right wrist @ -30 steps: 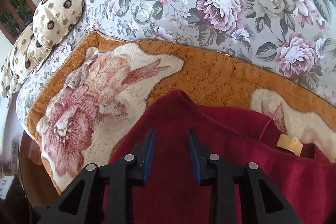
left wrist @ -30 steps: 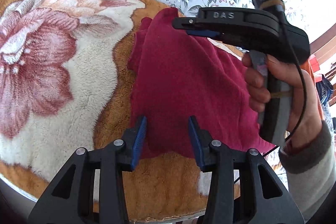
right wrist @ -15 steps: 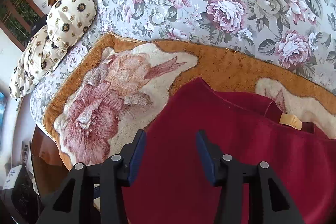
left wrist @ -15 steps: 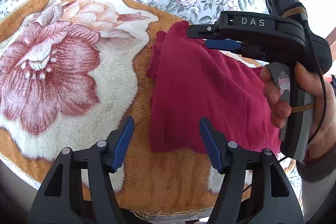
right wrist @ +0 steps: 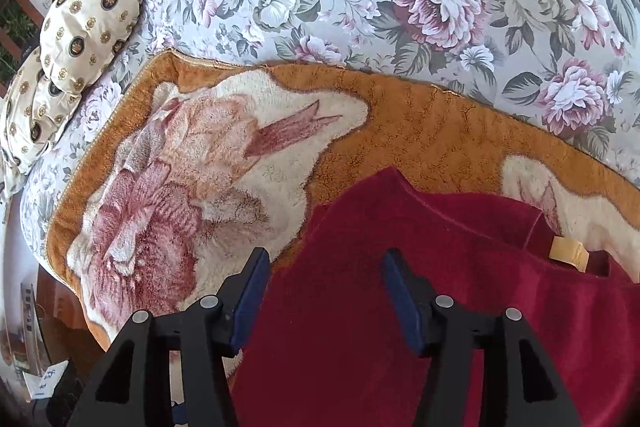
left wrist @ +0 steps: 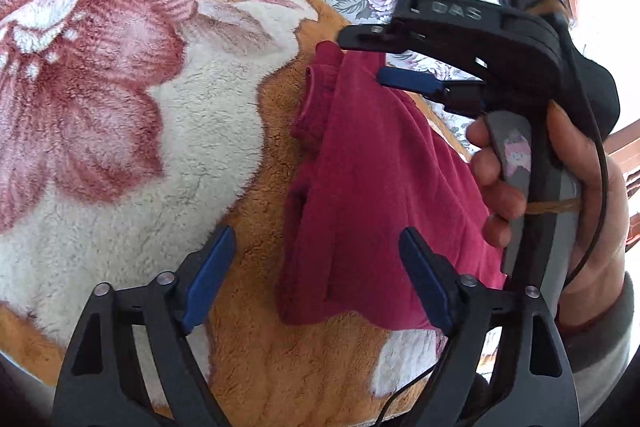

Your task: Fold small clothes

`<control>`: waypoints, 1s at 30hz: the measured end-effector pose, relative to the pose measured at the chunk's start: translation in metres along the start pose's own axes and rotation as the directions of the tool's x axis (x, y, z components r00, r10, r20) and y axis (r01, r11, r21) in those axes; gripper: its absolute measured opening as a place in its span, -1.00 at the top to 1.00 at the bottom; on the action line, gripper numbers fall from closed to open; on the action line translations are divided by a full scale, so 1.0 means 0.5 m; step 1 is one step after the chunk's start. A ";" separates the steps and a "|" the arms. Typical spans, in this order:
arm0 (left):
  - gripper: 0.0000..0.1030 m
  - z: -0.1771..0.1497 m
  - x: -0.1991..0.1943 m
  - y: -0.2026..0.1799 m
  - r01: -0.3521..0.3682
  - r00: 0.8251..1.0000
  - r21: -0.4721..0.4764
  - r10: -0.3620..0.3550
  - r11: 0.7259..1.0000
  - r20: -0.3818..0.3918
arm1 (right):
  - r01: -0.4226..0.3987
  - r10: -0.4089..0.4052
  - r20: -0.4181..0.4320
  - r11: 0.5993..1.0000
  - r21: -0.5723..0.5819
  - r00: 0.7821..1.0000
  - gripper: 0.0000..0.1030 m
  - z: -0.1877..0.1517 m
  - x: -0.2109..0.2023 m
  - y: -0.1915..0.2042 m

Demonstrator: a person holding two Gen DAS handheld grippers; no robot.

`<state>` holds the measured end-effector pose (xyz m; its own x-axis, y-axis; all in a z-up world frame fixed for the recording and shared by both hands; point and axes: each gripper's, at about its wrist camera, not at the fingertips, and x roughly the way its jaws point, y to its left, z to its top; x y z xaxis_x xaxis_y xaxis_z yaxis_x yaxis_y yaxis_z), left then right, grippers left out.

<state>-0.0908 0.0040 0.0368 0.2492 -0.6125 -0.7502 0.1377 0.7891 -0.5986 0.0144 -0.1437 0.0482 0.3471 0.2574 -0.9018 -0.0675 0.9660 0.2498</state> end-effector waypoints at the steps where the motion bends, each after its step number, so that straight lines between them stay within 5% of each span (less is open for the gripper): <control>1: -0.75 0.001 0.004 -0.002 0.004 1.000 0.002 -0.004 1.000 0.005 | 0.015 -0.016 -0.008 1.000 -0.017 1.000 -0.13 0.005 0.009 0.008; 5: -0.94 0.001 0.015 -0.012 0.015 1.000 0.016 -0.015 1.000 0.019 | 0.088 -0.092 -0.057 0.994 -0.065 0.994 -0.16 0.014 0.057 0.034; 12: -0.97 0.000 0.039 -0.038 -0.013 0.999 0.057 0.011 0.998 0.040 | 0.200 -0.222 -0.088 0.957 -0.213 0.971 -0.18 0.017 0.102 0.059; 16: -0.96 0.001 0.048 -0.051 -0.016 0.999 0.090 0.012 0.996 0.046 | 0.206 -0.218 -0.042 0.959 -0.197 0.975 0.19 0.008 0.087 0.046; 17: -0.91 0.000 0.047 -0.055 -0.009 0.999 0.097 0.004 0.995 0.048 | 0.193 -0.202 -0.031 0.963 -0.190 0.979 0.25 0.004 0.080 0.041; 20: -0.18 -0.006 0.057 -0.065 0.032 0.999 0.097 -0.031 0.995 -0.013 | 0.135 -0.135 0.011 0.977 -0.168 0.991 0.65 -0.015 0.042 0.025; 25: 0.04 -0.018 0.030 -0.105 -0.007 1.000 0.136 0.004 0.991 0.021 | 0.051 -0.038 0.101 0.990 -0.131 0.994 0.75 -0.034 -0.051 0.000; 30: 0.21 -0.038 -0.021 -0.195 0.022 0.998 0.225 -0.035 0.974 0.053 | -0.004 0.027 0.229 0.995 -0.098 0.973 0.78 -0.064 -0.179 -0.048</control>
<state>-0.1251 -0.0672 0.0978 0.2945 -0.6365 -0.7128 0.3554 0.7653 -0.5366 -0.0450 -0.1891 0.1116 0.5497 0.2705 -0.7903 -0.1602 0.9627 0.2181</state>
